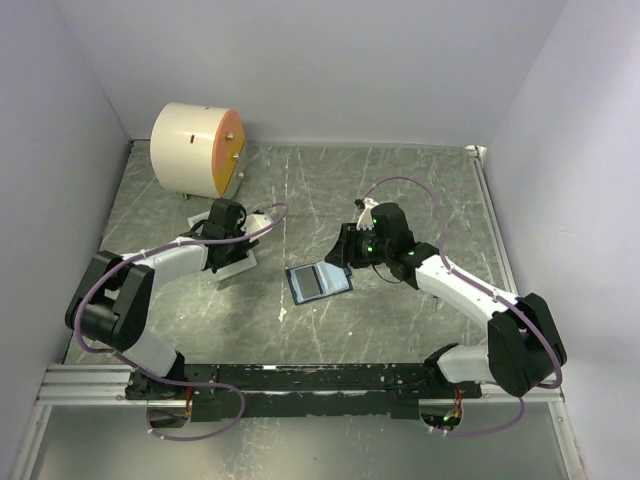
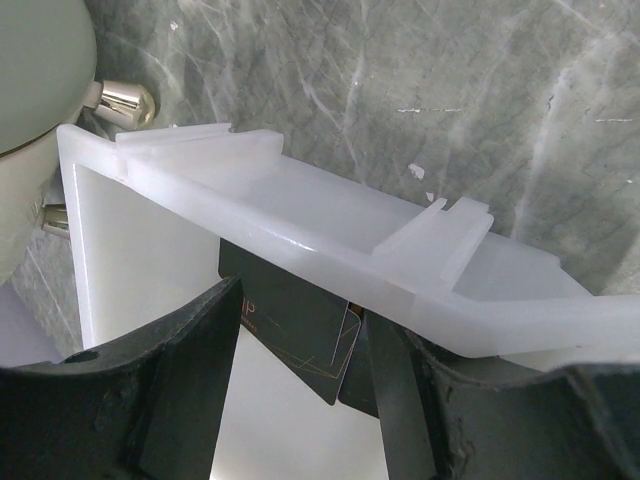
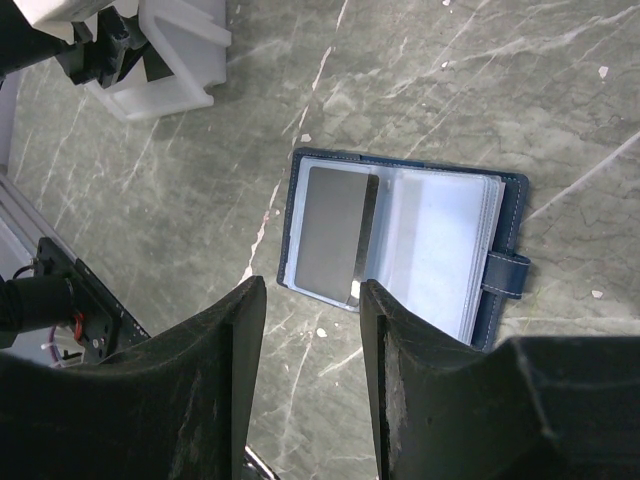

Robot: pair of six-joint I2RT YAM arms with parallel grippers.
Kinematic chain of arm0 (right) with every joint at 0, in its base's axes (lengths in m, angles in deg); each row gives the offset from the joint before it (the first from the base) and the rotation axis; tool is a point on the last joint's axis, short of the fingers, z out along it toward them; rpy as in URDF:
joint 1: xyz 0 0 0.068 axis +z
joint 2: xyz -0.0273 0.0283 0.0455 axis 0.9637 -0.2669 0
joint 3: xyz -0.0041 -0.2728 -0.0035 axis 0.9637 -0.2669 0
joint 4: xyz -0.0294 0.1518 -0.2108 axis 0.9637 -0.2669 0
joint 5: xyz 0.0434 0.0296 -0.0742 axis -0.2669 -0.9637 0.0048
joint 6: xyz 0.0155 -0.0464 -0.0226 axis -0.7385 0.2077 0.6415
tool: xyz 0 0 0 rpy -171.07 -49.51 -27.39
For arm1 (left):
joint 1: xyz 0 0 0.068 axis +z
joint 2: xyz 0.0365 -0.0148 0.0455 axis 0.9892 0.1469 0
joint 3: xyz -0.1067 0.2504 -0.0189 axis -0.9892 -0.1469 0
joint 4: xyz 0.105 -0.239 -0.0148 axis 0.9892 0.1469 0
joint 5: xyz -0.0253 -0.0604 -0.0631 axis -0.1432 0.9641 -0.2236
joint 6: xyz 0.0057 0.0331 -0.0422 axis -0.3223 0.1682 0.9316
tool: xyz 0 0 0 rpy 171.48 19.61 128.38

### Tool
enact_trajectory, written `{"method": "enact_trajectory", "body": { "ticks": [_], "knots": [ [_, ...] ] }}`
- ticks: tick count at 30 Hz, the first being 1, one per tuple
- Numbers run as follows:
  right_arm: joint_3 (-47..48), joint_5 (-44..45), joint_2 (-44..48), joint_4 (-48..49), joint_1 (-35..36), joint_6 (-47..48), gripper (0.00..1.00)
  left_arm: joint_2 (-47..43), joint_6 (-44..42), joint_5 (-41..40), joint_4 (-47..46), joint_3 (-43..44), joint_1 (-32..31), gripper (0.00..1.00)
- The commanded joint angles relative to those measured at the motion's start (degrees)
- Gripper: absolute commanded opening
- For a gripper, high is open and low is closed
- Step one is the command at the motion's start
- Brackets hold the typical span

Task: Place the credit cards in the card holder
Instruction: Pick up the credit card from the storage box.

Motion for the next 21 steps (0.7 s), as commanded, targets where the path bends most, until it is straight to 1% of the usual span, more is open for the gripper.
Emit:
{"method": "enact_trajectory", "body": {
  "ticks": [1,10,17,21],
  "knots": [
    [0.8,0.5,0.6,0.7,-0.2,0.3,0.43,1.2,-0.7,1.1,-0.1,1.1,-0.4,0.63],
    [0.1,0.2,0.3,1.6,-0.2,0.0,0.42,-0.9,-0.5,5.7,3.8,1.3,-1.8,0.65],
    [0.1,0.3,0.5,1.3,-0.2,0.0,0.42,0.6,-1.5,-0.5,1.8,1.0,-1.9,0.65],
    [0.1,0.5,1.0,1.0,-0.2,0.0,0.42,1.6,-1.8,-2.1,1.1,1.0,-1.8,0.63]
  ]
}}
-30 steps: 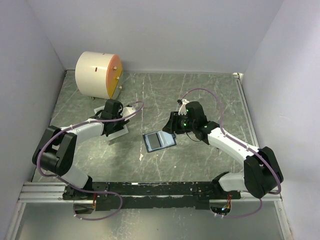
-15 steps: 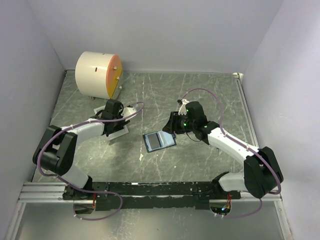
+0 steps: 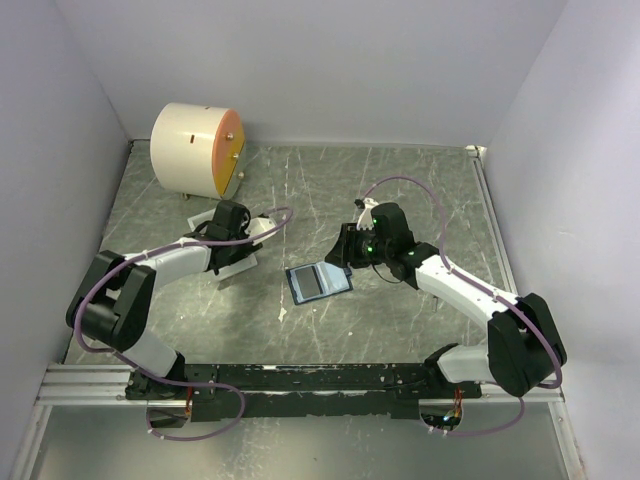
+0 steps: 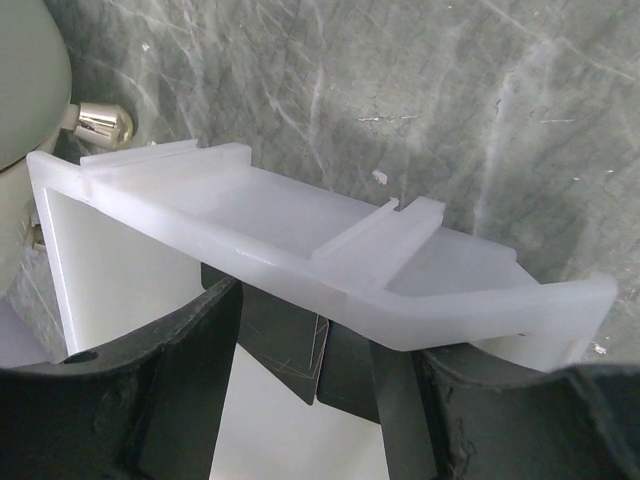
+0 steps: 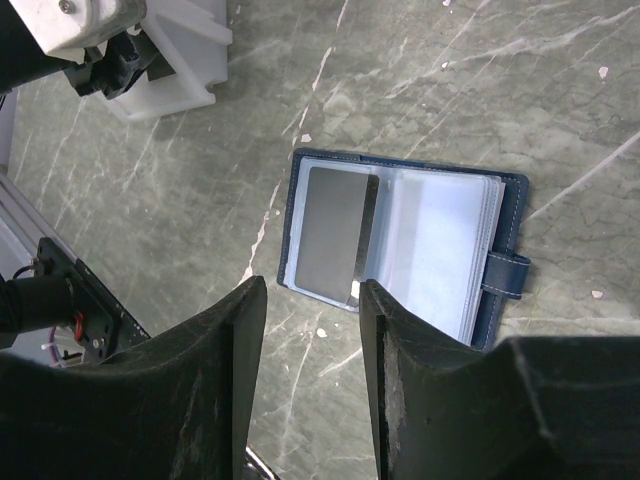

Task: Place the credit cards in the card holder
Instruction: Pick up the credit card from the storage box.

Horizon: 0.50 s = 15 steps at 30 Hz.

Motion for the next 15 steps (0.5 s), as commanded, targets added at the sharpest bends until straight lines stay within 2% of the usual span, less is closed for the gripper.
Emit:
{"method": "enact_trajectory", "body": {
  "ticks": [1,15],
  "knots": [
    [0.1,0.6,1.1,0.8,-0.2,0.1,0.42,1.9,-1.2,-3.0,-0.2,0.9,-0.3,0.63],
    [-0.2,0.8,1.7,1.0,-0.3,-0.1,0.42,1.2,-1.8,-5.2,-0.5,1.2,-0.2,0.53]
  ]
}}
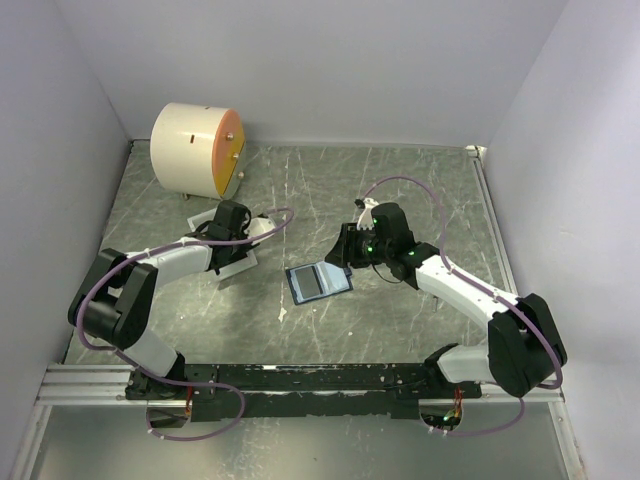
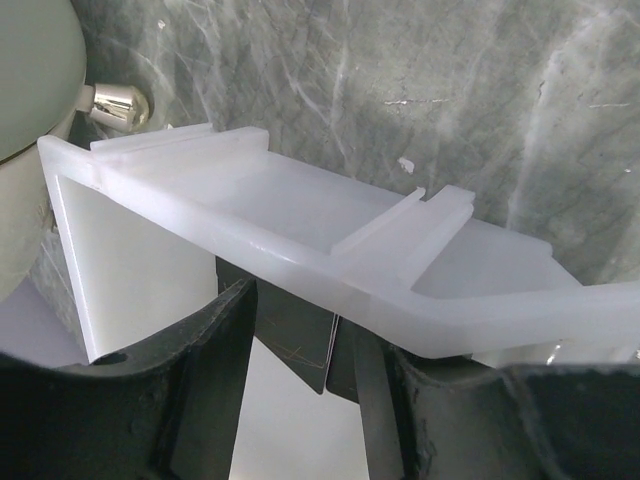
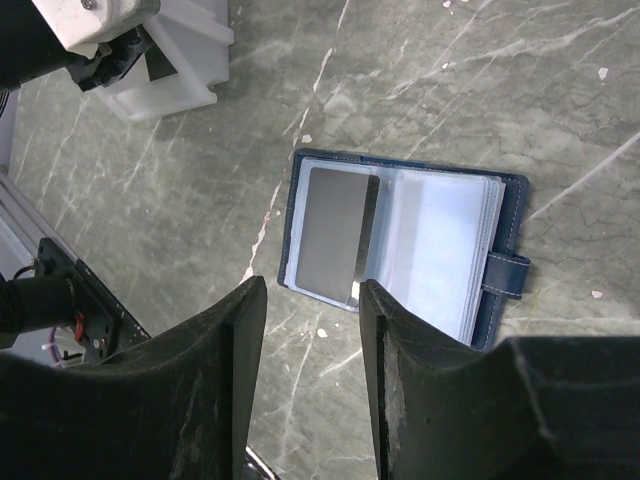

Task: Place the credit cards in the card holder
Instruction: Pick up the credit card from the storage box.

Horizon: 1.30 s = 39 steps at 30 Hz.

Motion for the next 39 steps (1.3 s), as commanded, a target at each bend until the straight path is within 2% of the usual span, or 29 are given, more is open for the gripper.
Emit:
{"method": "enact_trajectory", "body": {
  "ticks": [1,8,16,23,39],
  "knots": [
    [-0.3,0.7,1.5,1.1,-0.3,-0.1,0.42,0.2,-0.9,-1.4,0.1,1.1,-0.2,0.51],
    [-0.6,0.7,1.3,1.3,-0.3,-0.3,0.42,0.3,-1.2,-2.2,-0.4,1.6,-0.2,0.45],
    [-0.6,0.7,1.1,1.5,-0.3,-0.4,0.42,0.6,-1.4,-2.7,-0.9,1.6,-0.3,0.43],
    [-0.6,0.3,0.6,1.9,-0.3,-0.5,0.42,0.7,-0.8,-2.3,-0.5,2.3,-0.2,0.49],
    [-0.1,0.4,0.8,1.6,-0.3,-0.4,0.42,3.7,0.0,0.9,-1.4,3.2,-0.3,0.54]
  ]
}}
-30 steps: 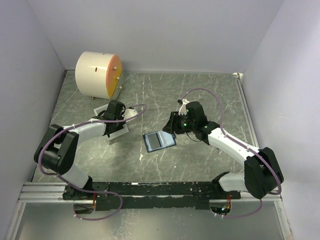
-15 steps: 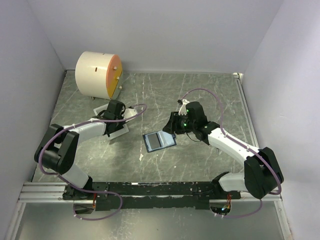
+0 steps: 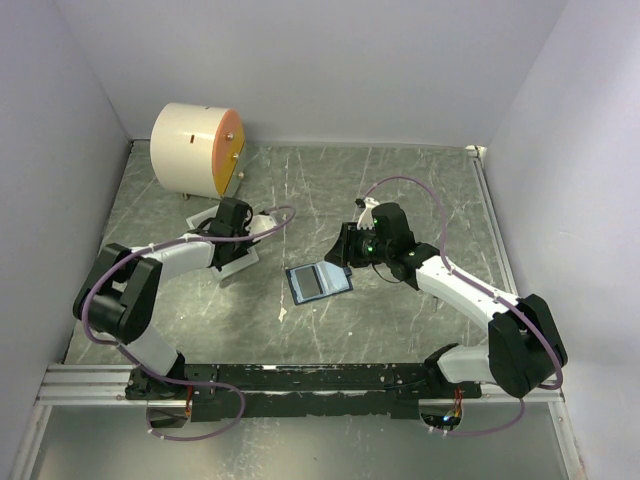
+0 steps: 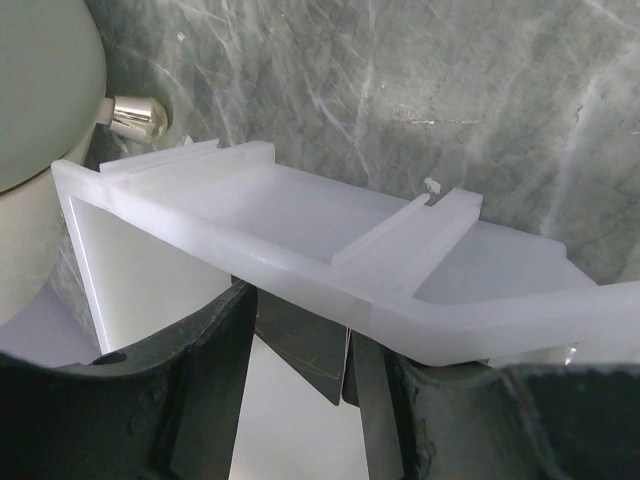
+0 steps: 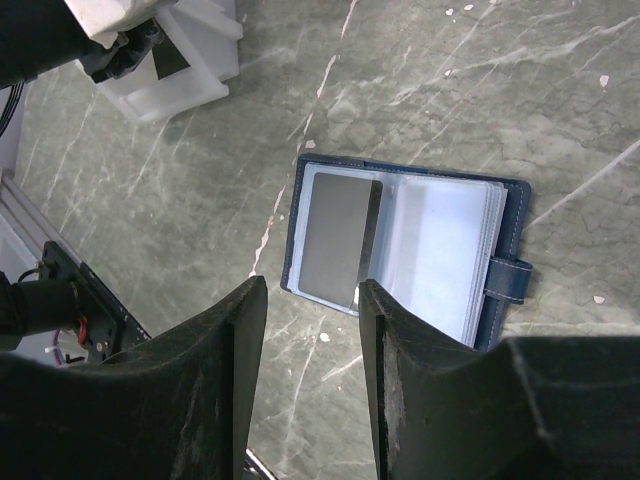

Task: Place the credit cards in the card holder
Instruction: Pick up the credit card from the storage box.

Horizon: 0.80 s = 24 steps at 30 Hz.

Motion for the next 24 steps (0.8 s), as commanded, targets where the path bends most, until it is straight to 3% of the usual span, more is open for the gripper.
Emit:
{"method": "enact_trajectory", "body": {
  "ticks": [1,24],
  "knots": [
    [0.2,0.4,0.5,0.6,-0.3,0.0,0.42,1.6,0.5,2.3,-0.7,1.7,-0.2,0.54],
    [0.4,0.4,-0.5,1.2,-0.3,-0.4,0.42,1.1,-1.8,-2.9,-1.5,2.3,-0.4,0.45]
  ]
}}
